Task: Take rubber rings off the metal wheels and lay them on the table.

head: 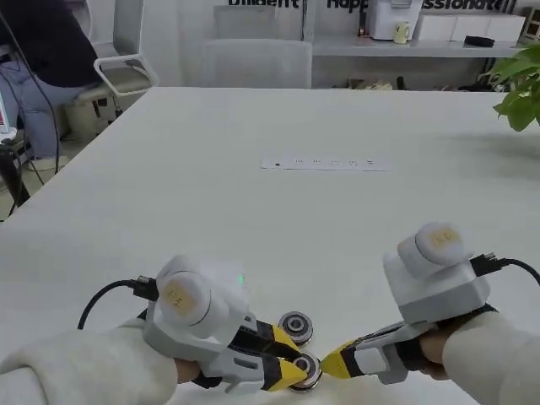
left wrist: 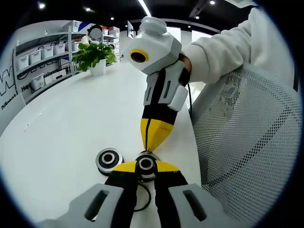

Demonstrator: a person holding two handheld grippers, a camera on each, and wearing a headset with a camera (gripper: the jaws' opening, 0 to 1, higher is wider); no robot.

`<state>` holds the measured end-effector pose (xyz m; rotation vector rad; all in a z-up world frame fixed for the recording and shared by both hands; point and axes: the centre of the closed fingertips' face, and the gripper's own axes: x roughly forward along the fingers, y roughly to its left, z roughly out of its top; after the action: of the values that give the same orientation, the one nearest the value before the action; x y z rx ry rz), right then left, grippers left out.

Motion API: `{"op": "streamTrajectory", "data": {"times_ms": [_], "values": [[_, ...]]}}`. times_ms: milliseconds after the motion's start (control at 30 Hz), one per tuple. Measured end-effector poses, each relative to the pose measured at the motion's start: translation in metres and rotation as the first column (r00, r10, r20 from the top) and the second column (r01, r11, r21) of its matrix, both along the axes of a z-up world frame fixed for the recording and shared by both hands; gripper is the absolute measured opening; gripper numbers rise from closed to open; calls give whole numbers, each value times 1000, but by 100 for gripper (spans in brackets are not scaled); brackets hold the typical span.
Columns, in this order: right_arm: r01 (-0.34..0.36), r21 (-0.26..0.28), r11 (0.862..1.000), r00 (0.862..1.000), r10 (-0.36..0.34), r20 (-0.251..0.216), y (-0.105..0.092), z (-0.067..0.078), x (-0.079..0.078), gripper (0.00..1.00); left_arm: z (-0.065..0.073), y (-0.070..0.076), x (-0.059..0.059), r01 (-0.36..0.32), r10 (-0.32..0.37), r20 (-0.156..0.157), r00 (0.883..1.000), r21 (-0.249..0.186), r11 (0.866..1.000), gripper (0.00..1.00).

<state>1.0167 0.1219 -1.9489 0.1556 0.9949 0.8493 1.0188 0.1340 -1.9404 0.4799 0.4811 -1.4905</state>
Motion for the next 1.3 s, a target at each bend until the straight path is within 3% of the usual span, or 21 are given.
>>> {"op": "streamTrajectory", "data": {"times_ms": [700, 1300], "values": [[8, 49, 999, 1000, -8, 2, 11, 10, -1, 0, 0, 0, 0, 1, -1, 8, 1000, 8, 1000, 7], [-19, 48, 999, 999, 17, 27, 14, 12, -2, 0, 0, -1, -1, -1, 0, 6, 1000, 10, 1000, 7]]}}
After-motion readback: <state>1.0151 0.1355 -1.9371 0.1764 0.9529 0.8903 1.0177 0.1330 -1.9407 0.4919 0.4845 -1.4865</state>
